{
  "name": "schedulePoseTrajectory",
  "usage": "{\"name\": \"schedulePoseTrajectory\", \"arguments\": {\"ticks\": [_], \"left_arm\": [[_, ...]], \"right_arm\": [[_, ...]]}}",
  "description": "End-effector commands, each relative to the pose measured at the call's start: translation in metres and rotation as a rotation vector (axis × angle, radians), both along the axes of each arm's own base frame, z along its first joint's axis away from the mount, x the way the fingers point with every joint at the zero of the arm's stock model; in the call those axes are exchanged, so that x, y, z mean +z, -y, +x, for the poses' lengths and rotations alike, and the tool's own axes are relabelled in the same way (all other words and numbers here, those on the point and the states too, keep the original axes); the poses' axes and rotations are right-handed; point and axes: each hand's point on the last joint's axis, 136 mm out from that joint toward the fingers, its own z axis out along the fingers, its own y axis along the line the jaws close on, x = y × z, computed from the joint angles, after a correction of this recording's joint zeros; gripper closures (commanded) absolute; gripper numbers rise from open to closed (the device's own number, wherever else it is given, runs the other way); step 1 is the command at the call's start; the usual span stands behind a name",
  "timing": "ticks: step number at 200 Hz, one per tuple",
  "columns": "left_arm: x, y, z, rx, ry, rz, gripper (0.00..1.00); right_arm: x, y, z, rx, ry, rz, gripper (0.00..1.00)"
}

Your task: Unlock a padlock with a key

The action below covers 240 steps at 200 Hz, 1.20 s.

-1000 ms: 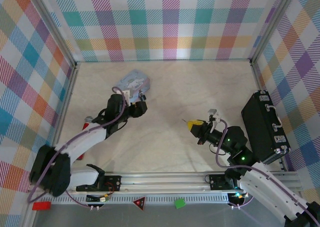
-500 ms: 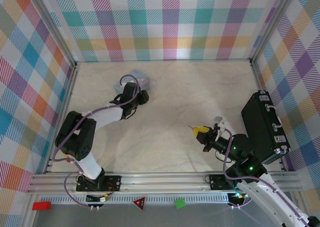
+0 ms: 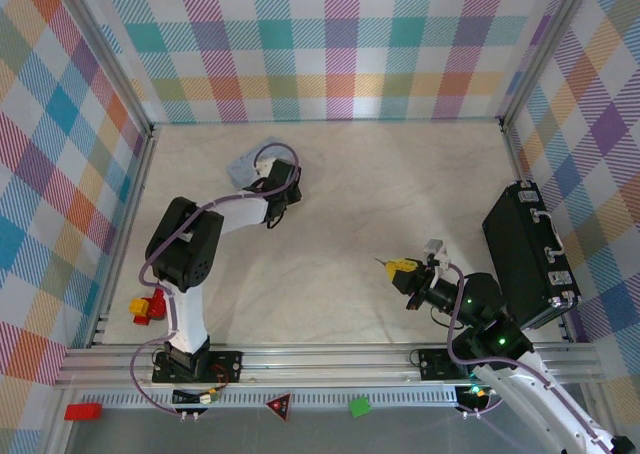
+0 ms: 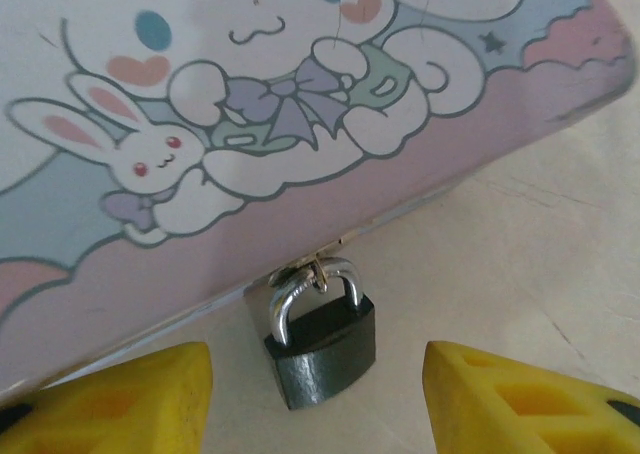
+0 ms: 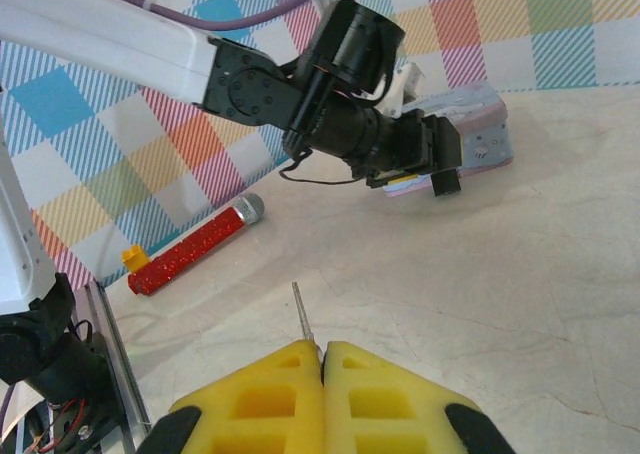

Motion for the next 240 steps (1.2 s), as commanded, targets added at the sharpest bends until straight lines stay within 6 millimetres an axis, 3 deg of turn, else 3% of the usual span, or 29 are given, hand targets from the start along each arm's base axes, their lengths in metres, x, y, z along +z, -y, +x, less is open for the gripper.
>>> {"name": "schedulePoseTrajectory", "arguments": {"ticks": [1, 109, 177, 240], "left_arm": [[-0.008, -0.009, 0.0, 0.054, -0.03, 0.076, 0.43], [-0.026, -0.006, 0.019, 0.096, -0.064, 0.12, 0.44], [-0.027, -0.002, 0.02, 0.069, -0.076, 0.119, 0.61], [-0.021, -0.004, 0.001, 0.028, -0.07, 0.134, 0.71]], "right_arm": [[0.009, -0.002, -0.004, 0.025, 0.033, 0.029, 1.0], [0.006, -0.008, -0.006, 0.062, 0.02, 0.041, 1.0], [0.0, -0.018, -0.005, 0.107, -0.008, 0.024, 1.0], [-0.007, -0.022, 0.006, 0.085, -0.069, 0.009, 1.0]]}}
